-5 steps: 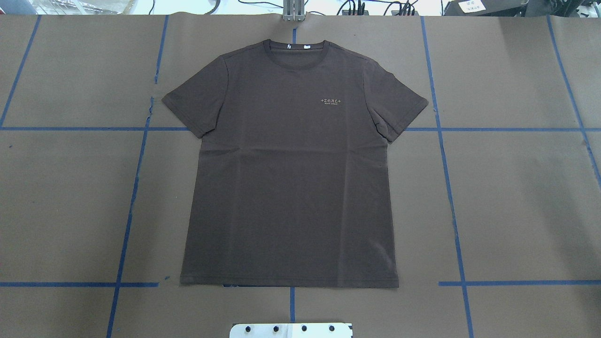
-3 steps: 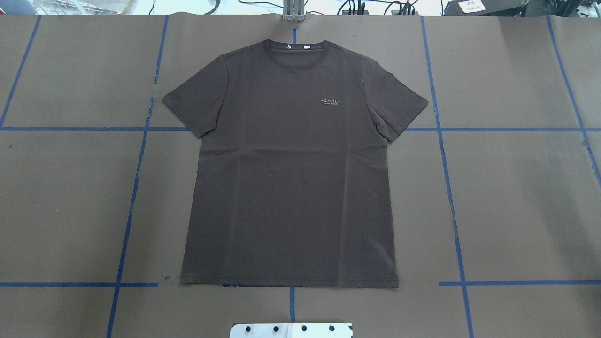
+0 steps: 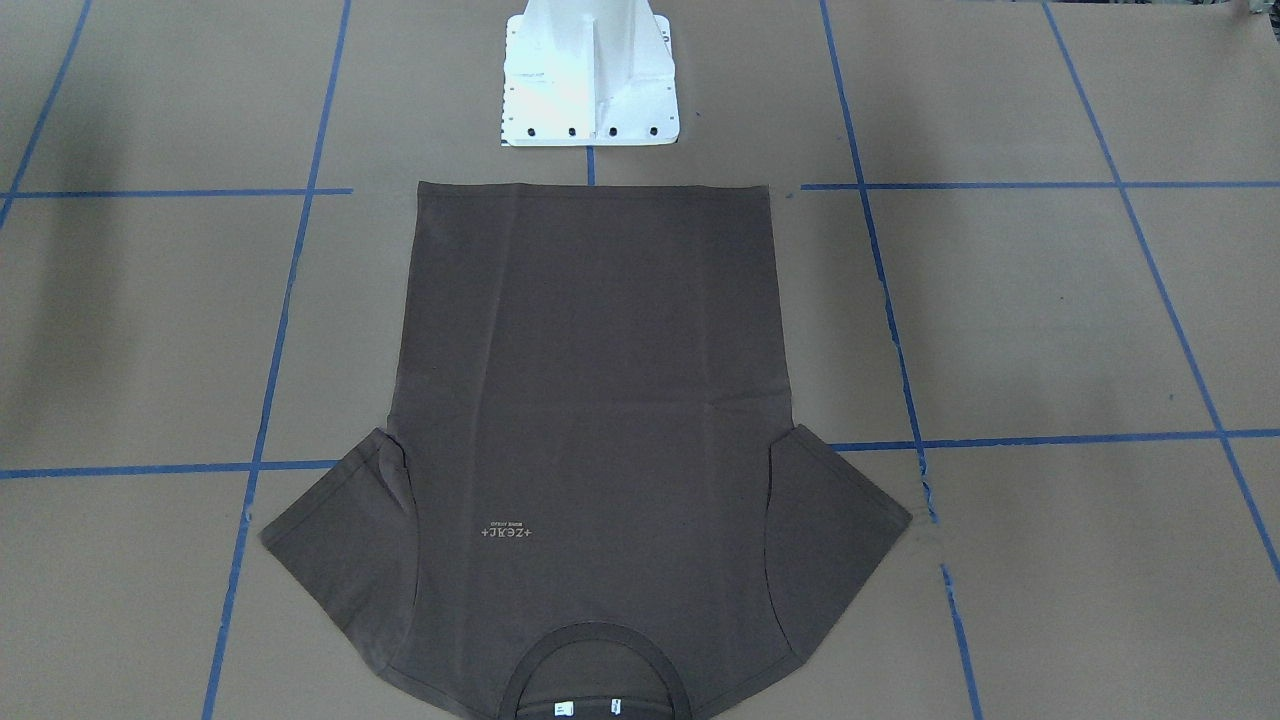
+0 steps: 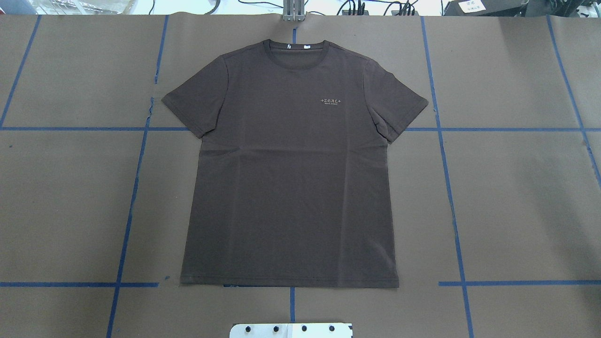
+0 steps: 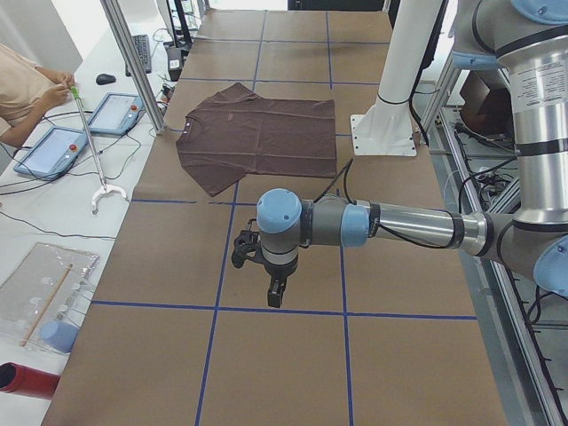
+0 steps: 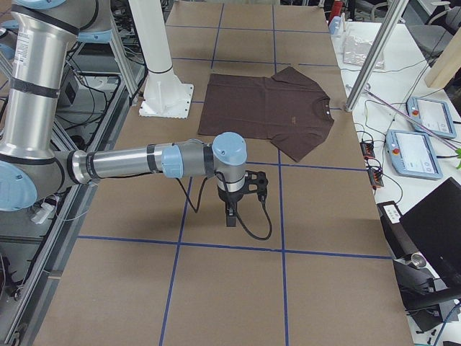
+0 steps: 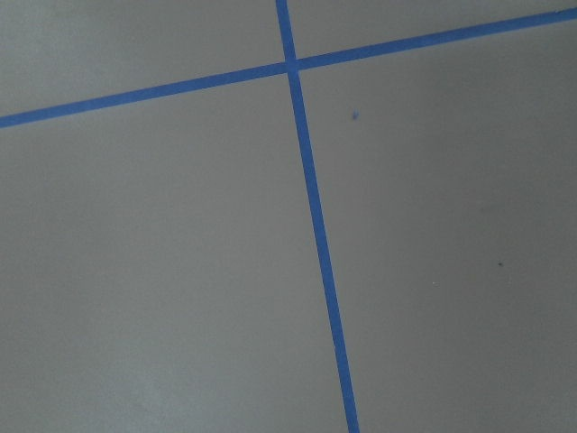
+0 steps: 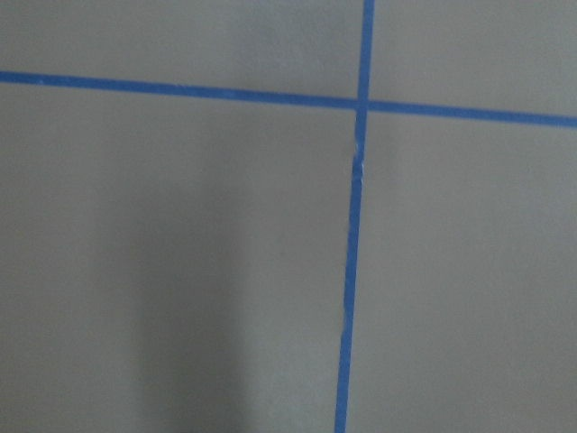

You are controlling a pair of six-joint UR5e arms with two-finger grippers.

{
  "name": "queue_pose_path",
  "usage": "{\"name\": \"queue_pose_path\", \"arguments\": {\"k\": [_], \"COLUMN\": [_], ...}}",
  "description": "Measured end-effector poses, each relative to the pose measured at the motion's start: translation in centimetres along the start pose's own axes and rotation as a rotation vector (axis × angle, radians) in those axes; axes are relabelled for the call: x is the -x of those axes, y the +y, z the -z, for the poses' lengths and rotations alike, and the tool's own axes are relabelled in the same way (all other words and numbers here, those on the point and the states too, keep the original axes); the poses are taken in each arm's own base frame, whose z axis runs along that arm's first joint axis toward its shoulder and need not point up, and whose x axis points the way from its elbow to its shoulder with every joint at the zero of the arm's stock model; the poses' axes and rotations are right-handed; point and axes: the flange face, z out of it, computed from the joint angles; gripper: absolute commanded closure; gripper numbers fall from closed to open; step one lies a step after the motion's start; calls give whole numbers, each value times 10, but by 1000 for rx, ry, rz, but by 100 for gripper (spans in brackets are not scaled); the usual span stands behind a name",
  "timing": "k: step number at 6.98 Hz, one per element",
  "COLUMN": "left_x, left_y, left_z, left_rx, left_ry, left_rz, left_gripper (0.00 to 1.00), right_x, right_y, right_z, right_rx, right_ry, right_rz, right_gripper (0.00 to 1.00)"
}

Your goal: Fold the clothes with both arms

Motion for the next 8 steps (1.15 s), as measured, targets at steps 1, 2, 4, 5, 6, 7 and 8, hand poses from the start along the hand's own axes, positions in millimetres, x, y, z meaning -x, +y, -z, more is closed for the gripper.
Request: {"name": "queue_pose_path", "arguments": {"k": [1, 2, 4, 5, 6, 7, 8], "left_x": [-10, -22, -27, -23, -22, -24, -26], "left_y": [-19, -45, -78, -83, -87, -90, -91], "left_z": [14, 32, 43, 39, 38, 40, 42], "left_rx": [-79, -183, -349, -399, -433, -454, -465], "left_ry": [-17, -45, -75, -81, -83, -78, -74], "left_rz": [-74, -170, -326, -372, -391, -381, -367], "left_gripper": [0, 0, 0, 0, 0, 0, 0], "right_x": [14, 23, 24, 27, 34, 53, 91], "right_y": [-25, -47, -70, -74, -82, -100, -130], "right_z": [14, 21, 19, 18, 18, 18, 16], "right_rx": [-67, -112, -147, -167, -193, -206, -215], "right_ry": [-5, -9, -33, -65, -91, -118, -158], "right_rz": [57, 93, 105, 97, 102, 79, 26], "right_gripper": [0, 0, 0, 0, 0, 0, 3]}}
